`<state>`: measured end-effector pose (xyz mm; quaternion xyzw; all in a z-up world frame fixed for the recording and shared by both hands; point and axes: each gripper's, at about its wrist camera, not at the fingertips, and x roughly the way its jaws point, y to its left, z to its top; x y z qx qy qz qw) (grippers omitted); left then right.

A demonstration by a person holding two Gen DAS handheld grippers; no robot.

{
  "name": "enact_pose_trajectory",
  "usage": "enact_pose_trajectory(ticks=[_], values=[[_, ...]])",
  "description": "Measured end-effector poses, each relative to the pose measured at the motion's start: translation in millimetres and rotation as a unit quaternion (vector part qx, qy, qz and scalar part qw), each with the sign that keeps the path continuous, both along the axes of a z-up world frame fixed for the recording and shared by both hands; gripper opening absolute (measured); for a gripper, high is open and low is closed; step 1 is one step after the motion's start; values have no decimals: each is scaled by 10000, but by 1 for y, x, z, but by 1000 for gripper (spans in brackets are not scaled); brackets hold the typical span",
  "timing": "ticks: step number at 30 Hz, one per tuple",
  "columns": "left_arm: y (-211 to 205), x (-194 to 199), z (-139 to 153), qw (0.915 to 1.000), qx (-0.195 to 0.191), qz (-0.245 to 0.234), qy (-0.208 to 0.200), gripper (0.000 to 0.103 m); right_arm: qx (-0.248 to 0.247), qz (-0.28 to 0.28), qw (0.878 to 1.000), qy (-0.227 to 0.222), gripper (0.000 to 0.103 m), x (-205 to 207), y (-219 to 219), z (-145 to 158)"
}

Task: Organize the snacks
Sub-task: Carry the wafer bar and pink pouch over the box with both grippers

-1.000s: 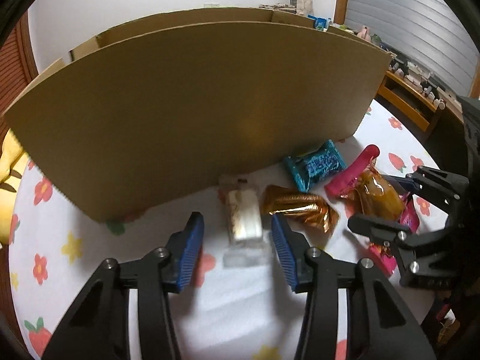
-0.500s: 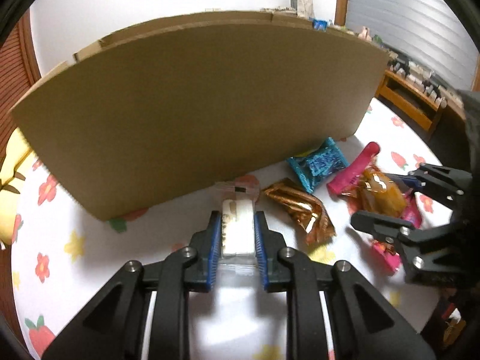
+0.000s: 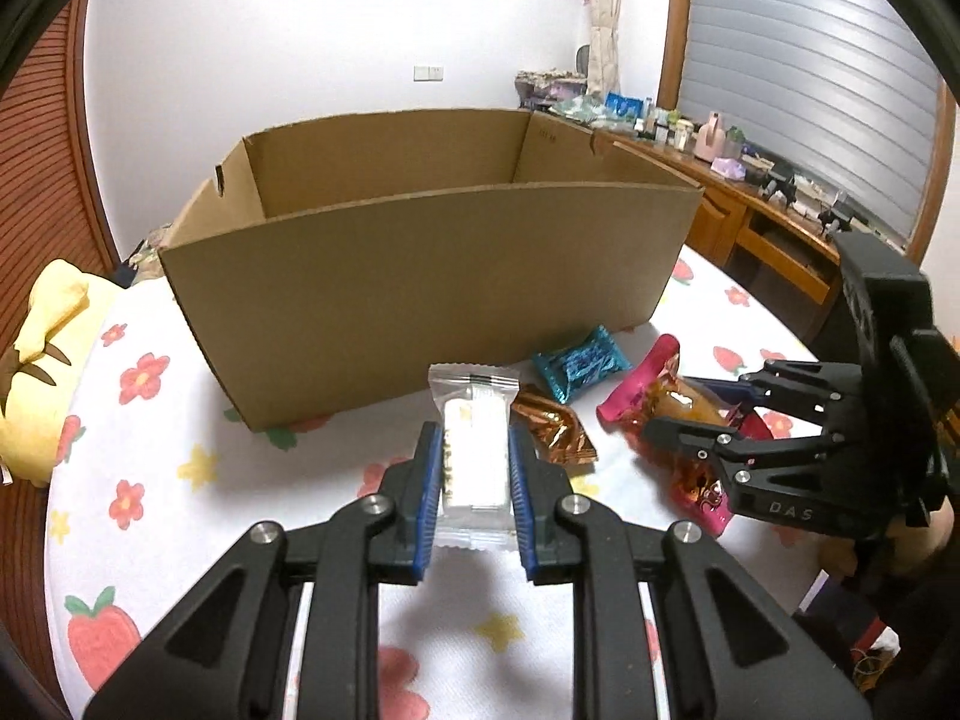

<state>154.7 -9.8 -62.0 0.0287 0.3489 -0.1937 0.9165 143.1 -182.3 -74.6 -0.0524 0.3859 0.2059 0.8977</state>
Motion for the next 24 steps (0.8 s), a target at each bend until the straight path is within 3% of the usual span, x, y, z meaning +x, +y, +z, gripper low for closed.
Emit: enact_pose_trajectory(ticks=[10, 24], values=[[1, -2, 9, 9999, -59, -19, -106, 20, 14, 16, 9998, -176, 38, -10, -7, 14], [6, -4, 43, 9988, -78, 50, -475, 20, 210, 85, 9970, -735, 38, -21, -15, 71]])
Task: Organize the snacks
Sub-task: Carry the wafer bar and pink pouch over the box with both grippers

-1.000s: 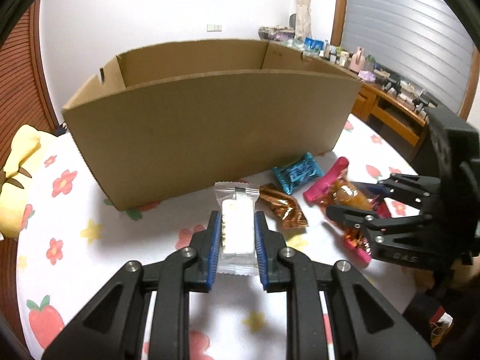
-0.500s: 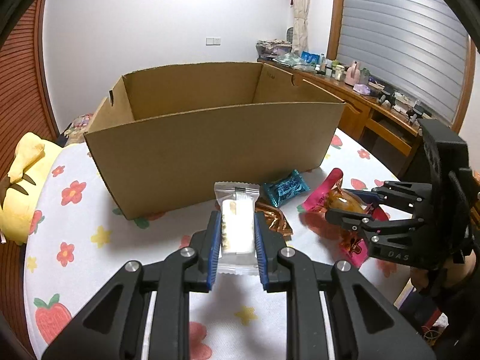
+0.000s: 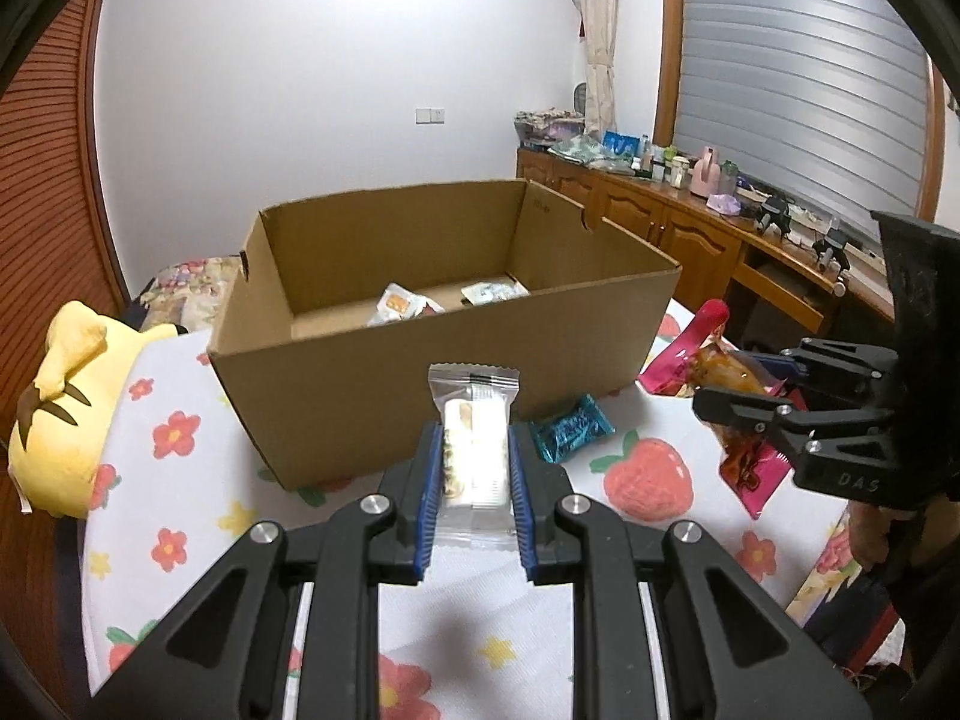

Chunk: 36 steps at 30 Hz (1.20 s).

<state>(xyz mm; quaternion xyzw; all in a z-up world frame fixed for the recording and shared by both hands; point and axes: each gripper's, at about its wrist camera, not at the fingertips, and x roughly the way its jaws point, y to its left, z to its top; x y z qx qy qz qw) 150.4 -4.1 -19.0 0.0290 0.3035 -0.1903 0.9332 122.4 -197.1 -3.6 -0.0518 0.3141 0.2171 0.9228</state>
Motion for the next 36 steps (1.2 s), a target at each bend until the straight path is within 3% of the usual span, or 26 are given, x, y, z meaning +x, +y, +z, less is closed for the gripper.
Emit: enact_pose_trajectory(ticks=[17, 36], values=[[2, 19, 28, 9995, 122, 45, -271, 20, 15, 131, 9990, -438, 38, 2, 5, 44], [5, 94, 30, 9995, 189, 210, -118, 22, -109, 288, 9966, -759, 38, 58, 17, 70]])
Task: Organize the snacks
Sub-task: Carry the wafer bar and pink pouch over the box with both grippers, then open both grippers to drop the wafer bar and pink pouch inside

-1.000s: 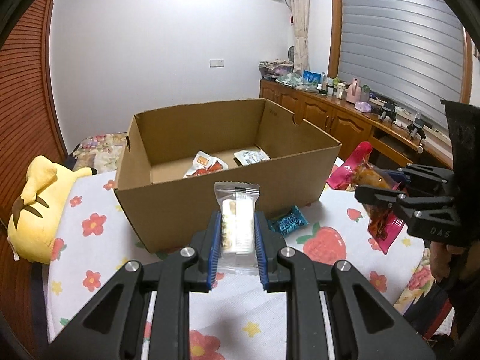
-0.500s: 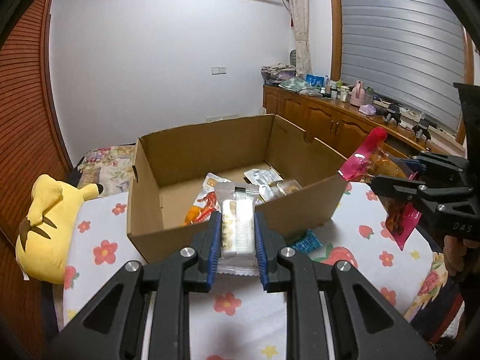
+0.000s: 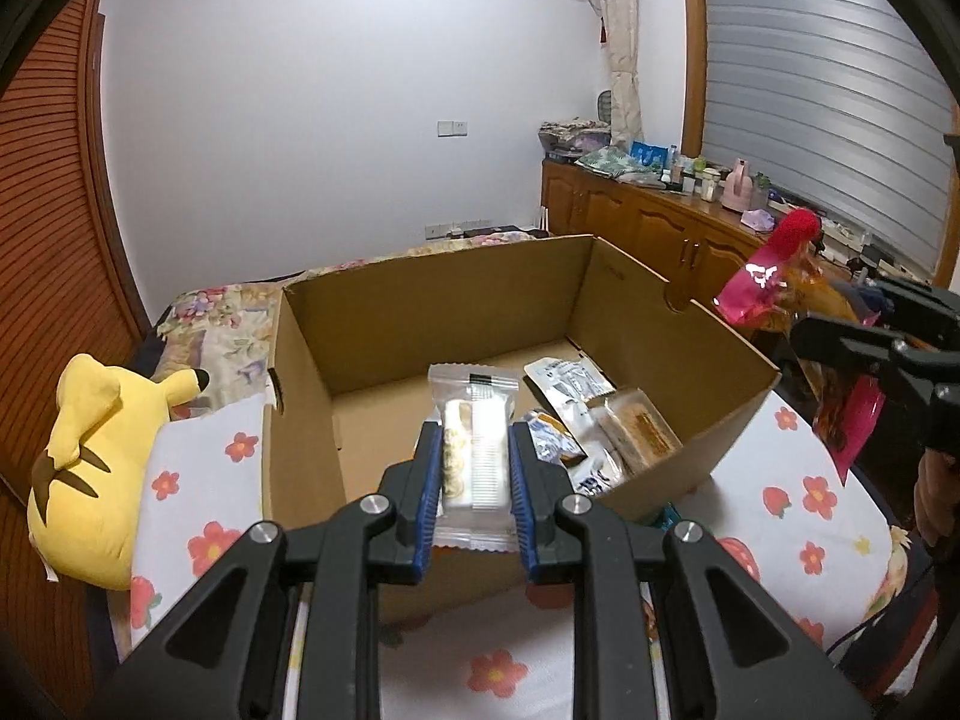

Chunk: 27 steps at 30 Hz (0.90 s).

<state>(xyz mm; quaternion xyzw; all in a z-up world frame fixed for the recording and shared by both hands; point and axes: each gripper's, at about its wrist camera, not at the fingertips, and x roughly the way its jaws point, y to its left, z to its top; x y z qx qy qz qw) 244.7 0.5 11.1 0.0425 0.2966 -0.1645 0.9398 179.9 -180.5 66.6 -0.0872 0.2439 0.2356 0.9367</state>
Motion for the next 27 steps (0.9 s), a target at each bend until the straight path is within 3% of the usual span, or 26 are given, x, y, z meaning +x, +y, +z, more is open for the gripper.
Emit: enact_pose_trajectory(ticks=[7, 14, 22, 27], values=[[-2, 14, -9, 9999, 38, 53, 103, 26, -145, -73, 9999, 14, 38, 27, -2, -4], [-4, 21, -5, 9999, 51, 96, -18, 41, -386, -108, 9992, -1, 38, 61, 4, -2], [6, 37, 0, 9995, 174, 243, -42, 48, -1011, -237, 9941, 298, 38, 114, 14, -20], [10, 43, -1, 9991, 203, 359, -47, 51, -1102, -232, 9923, 526, 38, 123, 13, -34]])
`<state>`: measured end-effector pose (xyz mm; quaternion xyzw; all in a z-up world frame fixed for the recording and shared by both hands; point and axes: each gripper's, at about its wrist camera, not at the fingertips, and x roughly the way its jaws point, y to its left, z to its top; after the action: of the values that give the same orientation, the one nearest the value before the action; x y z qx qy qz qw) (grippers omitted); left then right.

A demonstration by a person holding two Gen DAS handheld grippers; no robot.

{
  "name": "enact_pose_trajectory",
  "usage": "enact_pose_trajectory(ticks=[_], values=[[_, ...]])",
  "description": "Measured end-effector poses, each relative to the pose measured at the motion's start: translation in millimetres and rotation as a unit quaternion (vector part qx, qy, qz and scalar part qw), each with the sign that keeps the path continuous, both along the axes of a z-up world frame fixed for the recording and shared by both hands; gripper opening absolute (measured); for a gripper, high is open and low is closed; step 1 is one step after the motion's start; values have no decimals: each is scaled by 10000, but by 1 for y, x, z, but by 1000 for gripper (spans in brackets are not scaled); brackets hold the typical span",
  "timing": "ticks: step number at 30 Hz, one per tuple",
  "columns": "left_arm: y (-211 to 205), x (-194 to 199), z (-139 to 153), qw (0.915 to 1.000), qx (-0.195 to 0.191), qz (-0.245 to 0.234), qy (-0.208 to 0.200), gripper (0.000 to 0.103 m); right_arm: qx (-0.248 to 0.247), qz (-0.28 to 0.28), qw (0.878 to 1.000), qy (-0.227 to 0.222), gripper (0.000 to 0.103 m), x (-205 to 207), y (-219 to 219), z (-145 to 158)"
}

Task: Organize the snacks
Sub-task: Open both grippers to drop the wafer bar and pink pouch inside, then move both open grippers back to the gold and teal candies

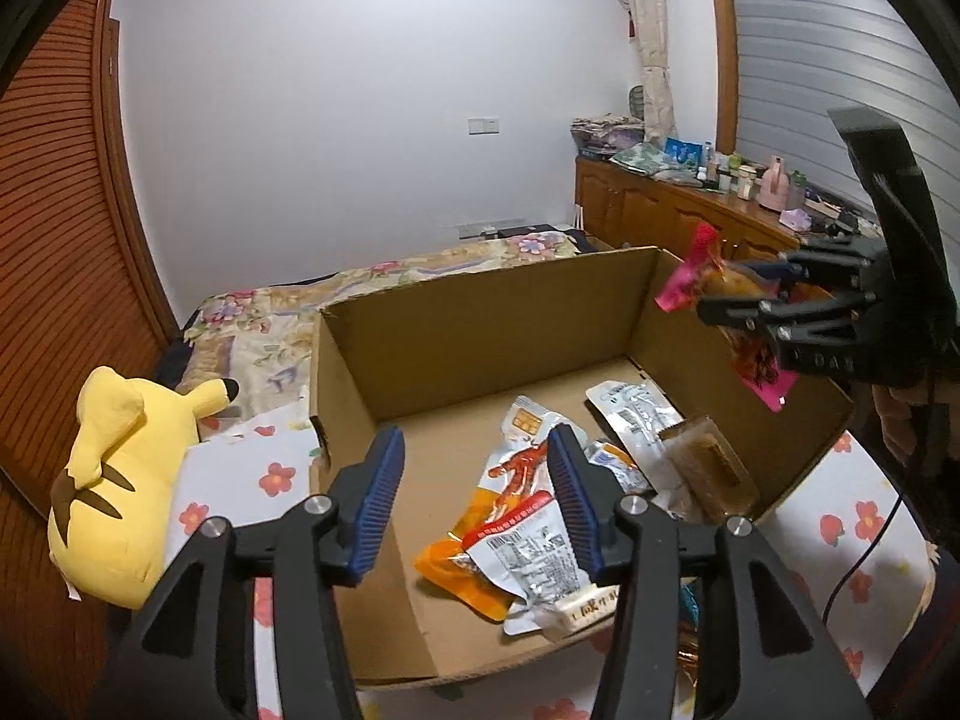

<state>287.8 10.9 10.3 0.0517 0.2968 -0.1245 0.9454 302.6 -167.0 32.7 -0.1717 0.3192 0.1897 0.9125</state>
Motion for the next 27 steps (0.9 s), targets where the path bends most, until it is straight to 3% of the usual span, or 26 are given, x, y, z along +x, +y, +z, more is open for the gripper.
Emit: enact_pose_trajectory(ticks=[4, 6, 11, 16, 27], values=[[0, 3, -3, 10000, -62, 13, 28, 55, -92, -24, 9999, 83, 38, 1, 2, -8], [-2, 1, -4, 10000, -35, -28, -5, 68, -103, -45, 9999, 129, 40, 1, 2, -11], [-7, -4, -3, 9999, -31, -105, -70, 70, -1, -120, 9999, 41, 42, 0, 0, -11], [-9, -9, 0, 9999, -24, -117, -80, 71, 231, -180, 9996, -46, 58, -4, -5, -2], [-16, -44, 8, 9997, -13, -168, -175, 74, 1011, -111, 9946, -203, 79, -59, -22, 27]])
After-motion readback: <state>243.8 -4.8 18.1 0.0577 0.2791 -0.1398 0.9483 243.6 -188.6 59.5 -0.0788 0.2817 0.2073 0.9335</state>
